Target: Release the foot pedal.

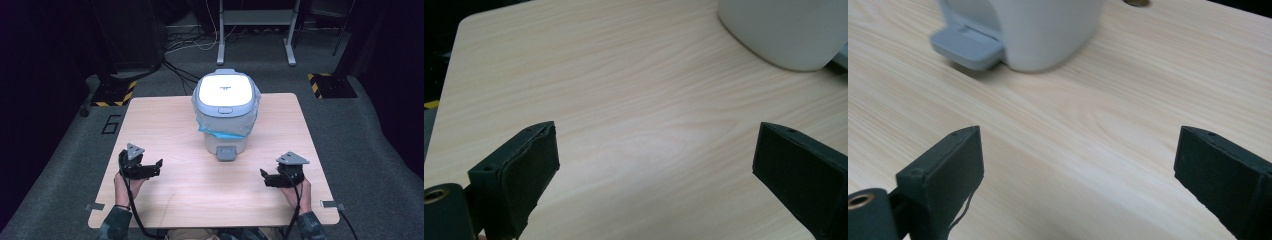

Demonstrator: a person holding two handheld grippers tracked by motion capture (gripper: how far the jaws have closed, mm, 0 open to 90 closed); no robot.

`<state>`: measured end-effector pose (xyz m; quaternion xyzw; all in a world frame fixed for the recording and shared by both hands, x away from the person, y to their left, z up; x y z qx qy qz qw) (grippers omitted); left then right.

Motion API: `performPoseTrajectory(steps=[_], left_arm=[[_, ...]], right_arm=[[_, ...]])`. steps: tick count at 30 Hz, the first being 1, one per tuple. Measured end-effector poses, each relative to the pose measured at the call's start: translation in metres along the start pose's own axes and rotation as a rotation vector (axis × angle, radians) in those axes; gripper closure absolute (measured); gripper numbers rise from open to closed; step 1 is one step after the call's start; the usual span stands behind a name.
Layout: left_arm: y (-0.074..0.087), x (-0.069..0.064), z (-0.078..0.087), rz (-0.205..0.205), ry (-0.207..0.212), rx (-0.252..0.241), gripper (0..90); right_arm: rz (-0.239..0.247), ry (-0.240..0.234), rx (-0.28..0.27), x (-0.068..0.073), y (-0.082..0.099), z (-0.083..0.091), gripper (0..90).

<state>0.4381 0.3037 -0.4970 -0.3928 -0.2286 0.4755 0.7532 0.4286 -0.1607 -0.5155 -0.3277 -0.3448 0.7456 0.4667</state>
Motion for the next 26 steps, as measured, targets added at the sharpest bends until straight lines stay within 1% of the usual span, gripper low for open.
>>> performPoseTrajectory(steps=[3,7,8,9,11,13,14,15,16,18,19,20,21,22,23,24,25,26], left_arm=[[0.019,0.008,0.001,0.023,-0.01,0.022,4.3],[0.041,0.017,-0.003,0.054,-0.016,0.054,4.4],[0.048,0.019,-0.004,0.058,-0.017,0.062,4.5],[0.051,0.021,-0.006,0.055,-0.02,0.07,4.7],[0.058,0.022,-0.009,0.063,-0.018,0.081,4.4],[0.065,0.024,-0.011,0.056,-0.03,0.103,4.4],[0.067,0.025,-0.012,0.048,-0.027,0.112,4.0],[0.068,0.025,-0.014,0.059,-0.023,0.11,3.8],[0.07,0.025,-0.015,0.061,-0.025,0.107,3.7],[0.072,0.026,-0.018,0.058,-0.018,0.12,3.7],[0.074,0.025,-0.019,0.068,-0.018,0.126,3.8],[0.075,0.025,-0.021,0.066,-0.015,0.122,3.9],[0.076,0.025,-0.021,0.081,-0.001,0.112,3.9],[0.077,0.025,-0.021,0.09,-0.004,0.111,3.9],[0.077,0.026,-0.021,0.097,-0.001,0.115,3.9],[0.077,0.028,-0.021,0.101,-0.004,0.114,3.9],[0.077,0.028,-0.022,0.107,0.002,0.112,3.8],[0.077,0.028,-0.022,0.106,0.002,0.114,3.7]], right_arm=[[-0.036,0.03,0.032,-0.018,0.018,0.006,4.8],[-0.063,0.07,0.065,-0.035,0.037,0.008,4.9],[-0.071,0.086,0.07,-0.039,0.042,0.008,5.1],[-0.076,0.088,0.081,-0.043,0.047,0.008,5.3],[-0.085,0.099,0.098,-0.048,0.054,0.006,5.2],[-0.094,0.096,0.115,-0.053,0.06,0.002,5.1],[-0.092,0.099,0.12,-0.056,0.062,0.001,5.1],[-0.099,0.091,0.125,-0.057,0.064,-0.001,5.1],[-0.093,0.092,0.132,-0.058,0.066,-0.004,5.1],[-0.089,0.089,0.153,-0.058,0.07,-0.007,4.8],[-0.093,0.091,0.16,-0.057,0.071,-0.008,4.8],[-0.094,0.091,0.149,-0.057,0.07,-0.008,5.4],[-0.092,0.088,0.149,-0.057,0.07,-0.008,5.6],[-0.089,0.08,0.158,-0.057,0.071,-0.009,5.6],[-0.096,0.068,0.16,-0.057,0.071,-0.009,5.7],[-0.1,0.054,0.164,-0.058,0.071,-0.01,5.7],[-0.11,0.04,0.173,-0.058,0.071,-0.011,5.2],[-0.106,0.037,0.174,-0.058,0.071,-0.011,4.9]])
Point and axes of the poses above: each handheld gripper's, and its own axes: z roughly backward along the jaws, y roughly out of its underside, x roughly to its left, the point moved 6 cm from there along -z, roughly forward along the jaws, and after that the axes turned 9 degrees about y, right-handed, at the moved point
